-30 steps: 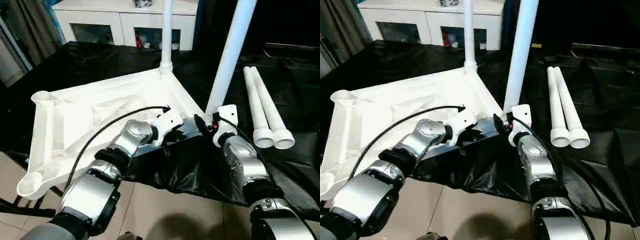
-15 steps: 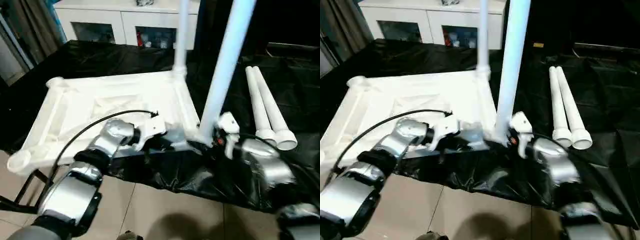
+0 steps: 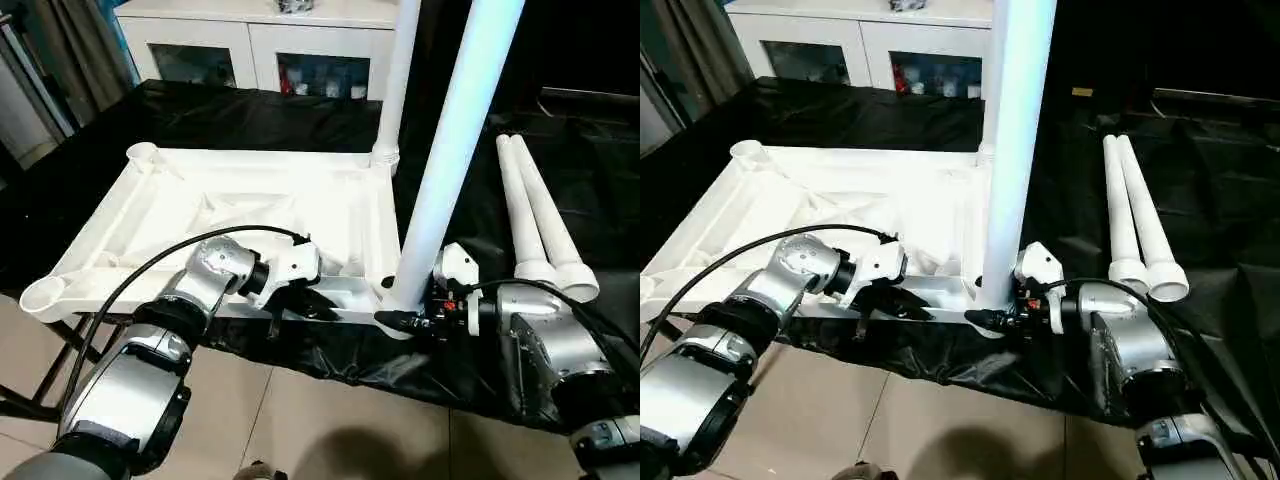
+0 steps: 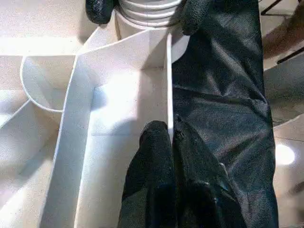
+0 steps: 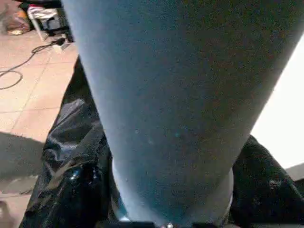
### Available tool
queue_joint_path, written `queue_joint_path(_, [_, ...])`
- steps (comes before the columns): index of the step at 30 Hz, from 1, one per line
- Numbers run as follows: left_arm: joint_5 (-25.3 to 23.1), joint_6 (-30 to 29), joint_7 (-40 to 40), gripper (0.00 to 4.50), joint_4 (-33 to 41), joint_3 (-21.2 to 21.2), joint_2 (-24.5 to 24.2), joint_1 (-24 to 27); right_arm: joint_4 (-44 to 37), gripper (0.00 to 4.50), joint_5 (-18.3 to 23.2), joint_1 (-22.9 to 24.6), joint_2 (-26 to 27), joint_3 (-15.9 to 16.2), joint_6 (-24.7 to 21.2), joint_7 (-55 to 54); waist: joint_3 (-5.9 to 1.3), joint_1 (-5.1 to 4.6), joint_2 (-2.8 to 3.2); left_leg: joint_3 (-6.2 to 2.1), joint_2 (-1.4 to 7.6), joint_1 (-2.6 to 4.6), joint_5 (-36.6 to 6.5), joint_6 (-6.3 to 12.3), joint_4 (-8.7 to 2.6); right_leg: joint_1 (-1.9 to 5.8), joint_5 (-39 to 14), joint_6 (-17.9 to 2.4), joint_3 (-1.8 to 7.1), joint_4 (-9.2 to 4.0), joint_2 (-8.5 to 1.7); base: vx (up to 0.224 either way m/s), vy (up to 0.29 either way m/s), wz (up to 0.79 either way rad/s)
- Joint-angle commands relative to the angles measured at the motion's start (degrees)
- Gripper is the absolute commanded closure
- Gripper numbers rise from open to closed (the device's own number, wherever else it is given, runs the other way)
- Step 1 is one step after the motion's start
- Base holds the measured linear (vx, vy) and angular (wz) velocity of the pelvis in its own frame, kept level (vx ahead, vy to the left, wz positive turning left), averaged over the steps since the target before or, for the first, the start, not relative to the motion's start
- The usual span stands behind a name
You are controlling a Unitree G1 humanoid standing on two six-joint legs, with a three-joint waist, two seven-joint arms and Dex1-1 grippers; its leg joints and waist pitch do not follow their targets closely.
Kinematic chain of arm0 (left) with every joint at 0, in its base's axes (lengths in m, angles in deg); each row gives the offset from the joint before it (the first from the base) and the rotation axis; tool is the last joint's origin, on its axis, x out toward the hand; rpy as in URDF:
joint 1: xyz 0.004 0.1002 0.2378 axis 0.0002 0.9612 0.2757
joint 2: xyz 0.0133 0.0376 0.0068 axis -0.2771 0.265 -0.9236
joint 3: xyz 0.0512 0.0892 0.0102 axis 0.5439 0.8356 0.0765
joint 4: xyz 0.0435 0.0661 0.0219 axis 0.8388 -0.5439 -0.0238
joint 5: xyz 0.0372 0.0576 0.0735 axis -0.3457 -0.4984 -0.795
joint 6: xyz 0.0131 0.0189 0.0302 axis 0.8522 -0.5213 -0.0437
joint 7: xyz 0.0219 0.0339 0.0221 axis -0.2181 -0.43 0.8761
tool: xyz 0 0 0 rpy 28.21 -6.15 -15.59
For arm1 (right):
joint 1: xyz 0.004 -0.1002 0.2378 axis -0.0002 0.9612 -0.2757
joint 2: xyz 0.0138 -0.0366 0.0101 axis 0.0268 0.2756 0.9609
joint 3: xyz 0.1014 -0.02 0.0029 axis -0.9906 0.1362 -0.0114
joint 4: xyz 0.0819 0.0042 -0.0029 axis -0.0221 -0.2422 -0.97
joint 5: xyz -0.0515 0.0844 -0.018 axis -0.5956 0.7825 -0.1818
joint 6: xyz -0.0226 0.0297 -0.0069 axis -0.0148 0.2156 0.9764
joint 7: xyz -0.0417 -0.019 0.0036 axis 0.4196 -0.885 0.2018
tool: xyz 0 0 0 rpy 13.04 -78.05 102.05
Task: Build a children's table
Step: Rotate leg to tighten
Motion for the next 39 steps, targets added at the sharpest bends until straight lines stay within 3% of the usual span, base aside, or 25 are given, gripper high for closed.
queue_joint_path(1, [-0.35,-1.78,4.15,4.5,0.03,0.17,2.28,-0.45,0.71,1.76,-0.21,0.67,3.6,0.67,-1.56,-4.2,-3.99,-0.02,-0.72,-1.17,3.05,1.02,-11.05,5.76,-3.88,2.98,-12.12,-12.8,3.3,-4.05,-4.44,0.0,0.0,0.0])
queue_joint_path(3, [-0.46,-3.57,7.6,4.5,-0.69,-0.59,3.5,-1.25,2.79,1.78,-1.71,-0.07,5.47,-0.65,-0.91,-10.43,-3.79,-0.16,-0.77,-1.18,2.91,1.23,-12.73,4.55,-4.06,2.83,-15.86,-11.97,3.23,-4.55,-4.43,0.0,0.0,0.0])
queue_joint_path(4, [-1.17,-5.83,13.93,4.5,-2.06,-1.27,5.27,-2.7,6.14,1.78,-4.01,-1.56,8.1,-2.19,0.16,-20.38,-3.57,-0.45,-0.68,-1.28,2.81,1.36,-14.21,3.3,-4.19,2.72,-19.55,-11.11,3.2,-4.96,-4.61,0.0,0.0,0.0])
queue_joint_path(5, [-1.1,-7.27,16.97,4.5,-2.84,-1.83,6.42,-3.53,7.84,1.79,-4.69,-2.49,9.81,-3.32,0.45,-26.25,-3.3,-1.05,-0.65,-1.47,2.67,1.71,-16.12,1.57,-4.43,2.45,-23.56,-10.13,3.04,-5.42,-4.6,0.0,0.0,0.0])
queue_joint_path(7, [-0.42,-8.92,21.51,4.5,-3.82,-3.03,8.56,-4.79,10.64,1.8,-4.81,-4.28,12.81,-5.64,-0.28,-35.85,-3.11,-1.93,-0.82,-1.74,2.34,1.8,-18.26,0.38,-4.52,2.59,-28.41,-8.38,2.7,-6.03,-4.56,0.0,0.0,0.0])
queue_joint_path(9, [-0.38,-9.48,24.33,4.5,-4.15,-3.35,9.97,-5.48,12.46,1.8,-4.63,-5.62,14.82,-6.99,-0.89,-41.64,-3.21,-2.14,-0.62,-1.73,2.24,1.77,-17.78,0.96,-4.51,2.59,-28.44,-7.58,2.74,-6.46,-4.61,0.0,0.0,0.0])
queue_joint_path(13, [-0.79,-9.57,28.28,4.5,-4.48,-3.36,12.0,-6.19,14.8,1.81,-4.57,-7.6,17.96,-8.61,-0.75,-48.28,-3.52,-2.48,-0.63,-1.48,2.11,1.41,-15.85,2.48,-4.41,2.65,-23.11,-8.51,2.98,-6.06,-4.36,0.0,0.0,0.0])
queue_joint_path(14, [-1.39,-8.56,29.04,4.5,-4.34,-2.88,12.76,-6.08,15.71,1.81,-5.16,-8.49,19.06,-8.32,1.22,-48.77,-3.59,-2.44,-0.6,-1.41,2.14,1.4,-15.2,2.93,-4.31,2.63,-21.64,-9.03,3.05,-5.91,-4.42,0.0,0.0,0.0])
queue_joint_path(15, [-1.9,-7.94,29.24,4.5,-4.37,-2.49,12.9,-5.98,16.18,1.25,-5.6,-8.83,19.44,-8.31,2.74,-48.56,-3.69,-2.47,-0.63,-1.38,2.16,1.21,-14.62,3.28,-4.26,2.75,-20.13,-9.52,3.04,-5.72,-4.41,0.0,0.0,0.0])
queue_joint_path(16, [-2.21,-7.58,29.18,4.5,-4.37,-2.24,12.86,-5.87,16.33,1.11,-5.75,-8.94,19.55,-8.37,3.65,-48.26,-3.73,-2.48,-0.6,-1.41,2.18,1.12,-14.24,3.47,-4.26,2.89,-19.32,-9.75,3.01,-5.56,-4.39,0.0,0.0,0.0])
queue_joint_path(20, [-2.87,-6.33,28.07,4.5,-4.27,-1.71,12.06,-5.34,16.11,0.86,-4.85,-9.02,18.97,-8.87,4.87,-45.45,-4.04,-2.42,-0.53,-1.34,2.39,0.85,-11.9,5.1,-4.06,3.16,-13.18,-11.46,3.13,-4.75,-4.35,0.0,0.0,0.0])
queue_joint_path(26, [-1.89,-1.05,18.14,4.5,-3.18,-0.84,7.63,-3.12,12.28,0.29,-3.83,-6.4,11.89,-5.32,5.41,-29.08,-4.18,-1.87,-0.64,-1.08,2.47,0.57,-10.23,7.63,-3.66,3.46,-9.08,-12.86,2.89,-4.16,-4.22,0.0,0.0,0.0])
queue_joint_path(30, [-0.88,-0.14,11.48,4.5,-2.33,-1.1,5.49,-2.17,9.55,0.29,-2.52,-4.51,7.74,-3.38,4.87,-17.58,-4.17,-1.01,-0.6,-1.05,2.79,0.65,-9.87,8.55,-3.61,3.38,-8.1,-13.3,3.04,-3.89,-4.24,0.0,0.0,0.0])
queue_joint_path(32, [0.05,0.37,5.85,4.5,-1.41,-0.66,3.93,-1.27,5.82,0.29,-1.3,-2.53,4.32,-0.98,3.13,-8.13,-4.07,-0.95,-0.64,-1.06,2.87,0.82,-11.04,7.91,-3.74,3.32,-9.25,-13.55,3.05,-3.98,-4.21,0.0,0.0,0.0])
queue_joint_path(34, [0.26,0.66,3.28,4.5,-0.93,-0.14,3.12,-0.63,4.07,0.29,-0.83,-1.49,2.68,0.37,2.21,-3.73,-4.04,-0.81,-1.06,-1.03,2.97,0.75,-11.16,7.97,-3.76,3.4,-9.43,-13.43,3.19,-3.95,-4.31,0.0,0.0,0.0])
queue_joint_path(39, [0.51,0.92,-1.2,4.5,0.42,0.73,1.89,0.59,1.88,0.64,-0.8,-0.32,0.46,2.69,0.79,1.59,-3.85,-0.48,-0.87,-1.05,3.08,0.94,-12.2,6.99,-3.92,3.13,-13.07,-12.98,3.25,-4.3,-4.46,0.0,0.0,0.0])
